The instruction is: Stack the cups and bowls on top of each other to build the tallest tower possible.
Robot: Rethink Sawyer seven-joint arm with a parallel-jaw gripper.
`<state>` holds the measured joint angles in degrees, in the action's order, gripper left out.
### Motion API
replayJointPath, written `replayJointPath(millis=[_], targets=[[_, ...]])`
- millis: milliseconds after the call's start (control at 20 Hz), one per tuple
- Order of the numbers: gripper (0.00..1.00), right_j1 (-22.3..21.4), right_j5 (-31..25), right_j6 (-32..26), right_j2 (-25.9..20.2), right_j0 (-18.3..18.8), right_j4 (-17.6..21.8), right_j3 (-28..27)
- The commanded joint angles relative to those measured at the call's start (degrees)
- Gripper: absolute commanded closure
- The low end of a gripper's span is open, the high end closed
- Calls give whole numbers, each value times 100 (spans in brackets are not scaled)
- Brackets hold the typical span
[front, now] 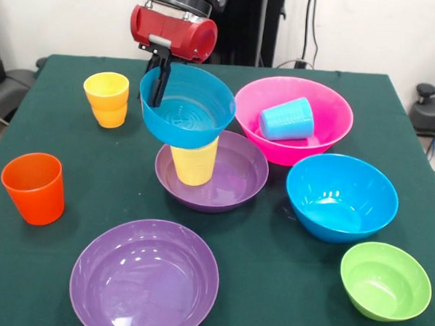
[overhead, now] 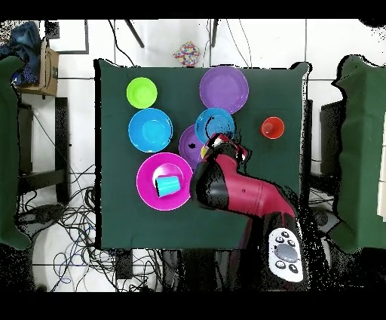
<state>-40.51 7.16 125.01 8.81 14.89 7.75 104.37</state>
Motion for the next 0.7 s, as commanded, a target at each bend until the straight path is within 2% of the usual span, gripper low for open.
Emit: replayJointPath(millis=[50, 400, 700], targets=[[100, 79, -32, 900, -790, 211, -70, 260], [100, 94, 9, 833, -928, 397, 3, 273], [100, 114, 55, 790, -866, 364, 25, 273]])
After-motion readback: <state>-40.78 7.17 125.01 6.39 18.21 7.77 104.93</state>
